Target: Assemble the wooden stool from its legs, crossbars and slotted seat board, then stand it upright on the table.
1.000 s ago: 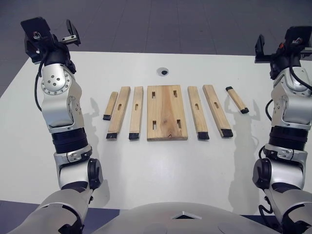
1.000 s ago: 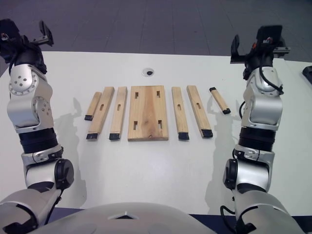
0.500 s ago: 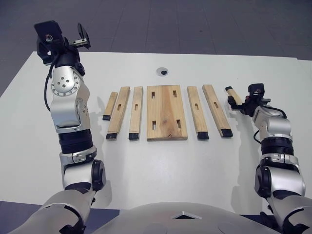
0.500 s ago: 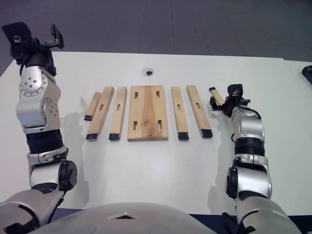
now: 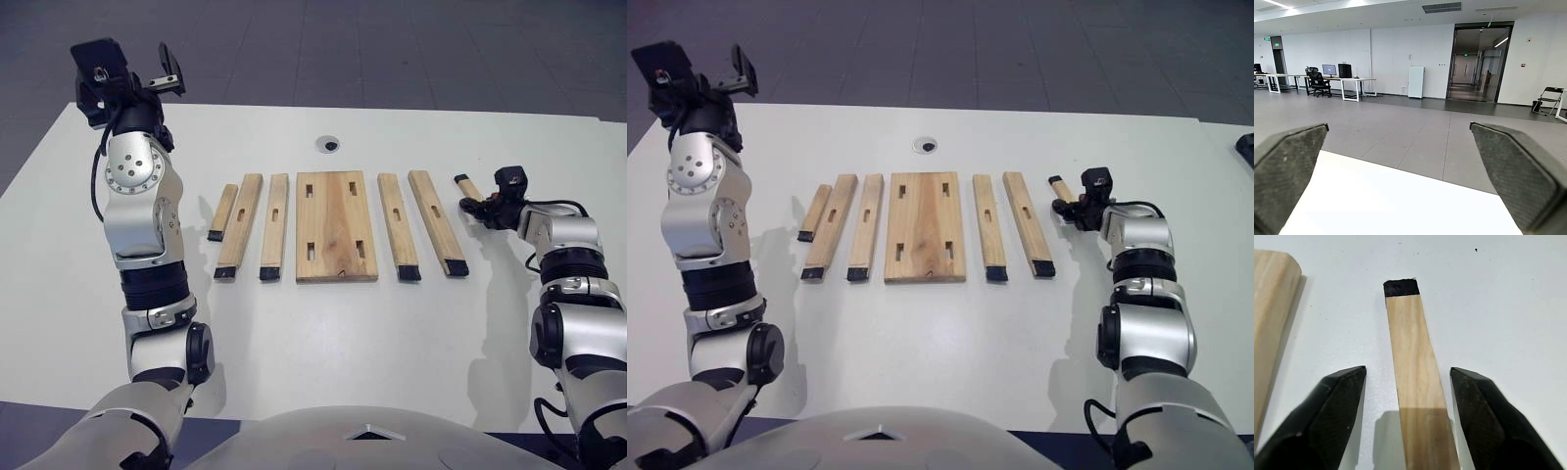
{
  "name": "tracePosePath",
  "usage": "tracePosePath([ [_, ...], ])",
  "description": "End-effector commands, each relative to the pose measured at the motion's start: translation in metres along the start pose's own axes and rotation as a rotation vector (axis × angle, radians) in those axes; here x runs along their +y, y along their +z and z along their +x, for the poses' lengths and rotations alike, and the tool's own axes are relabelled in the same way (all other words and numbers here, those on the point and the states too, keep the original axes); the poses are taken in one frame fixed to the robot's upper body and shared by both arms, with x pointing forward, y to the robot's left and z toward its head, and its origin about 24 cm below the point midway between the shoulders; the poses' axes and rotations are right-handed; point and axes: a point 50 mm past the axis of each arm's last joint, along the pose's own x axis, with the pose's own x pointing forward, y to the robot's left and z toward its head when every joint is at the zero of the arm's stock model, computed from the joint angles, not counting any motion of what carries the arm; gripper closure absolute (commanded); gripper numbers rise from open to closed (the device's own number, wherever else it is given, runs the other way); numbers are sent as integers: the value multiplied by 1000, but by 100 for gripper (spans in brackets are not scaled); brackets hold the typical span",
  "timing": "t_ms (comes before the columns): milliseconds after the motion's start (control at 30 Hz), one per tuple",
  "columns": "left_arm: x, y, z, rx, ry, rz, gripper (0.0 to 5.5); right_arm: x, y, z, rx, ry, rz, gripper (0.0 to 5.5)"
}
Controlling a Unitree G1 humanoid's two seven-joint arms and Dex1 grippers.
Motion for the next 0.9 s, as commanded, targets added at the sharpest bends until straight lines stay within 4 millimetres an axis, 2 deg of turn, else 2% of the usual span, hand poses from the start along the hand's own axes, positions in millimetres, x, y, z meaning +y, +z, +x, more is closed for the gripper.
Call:
tracePosePath([
  [33, 2, -1, -1, 9, 18, 11, 10, -4, -17, 0, 115, -22, 10, 303],
  [267, 3, -3, -1, 20, 22, 6, 10, -6, -10, -1, 111, -26, 10, 411],
  [400, 3, -6, 0, 38, 18, 7, 10, -9, -7, -3, 82, -49, 17, 420],
  [467, 6, -9, -1, 49, 20, 11, 10, -13, 6, -8, 3, -78, 30, 420],
  [500, 9, -9, -1, 55, 24, 13, 10, -14, 22, -15, -95, -81, 3, 420],
  [567, 22, -7, -2, 79, -7, -81, 10, 1, 80, -47, -449, -22, -83, 420],
  [600, 25, -7, -2, 111, -68, -176, 10, 13, 104, -69, -625, 27, -112, 420],
  [667, 16, 1, -7, 164, -298, -355, 10, 38, 129, -105, -868, 121, -159, 420],
  [733, -8, 22, -21, 156, -625, -475, 10, 66, 137, -127, -1012, 217, -195, 420],
  [800, -30, 44, -38, 117, -885, -576, 10, 93, 135, -139, -1087, 315, -238, 420],
  [900, -56, 64, -46, 109, -1053, -764, 10, 132, 126, -147, -1140, 472, -308, 420],
])
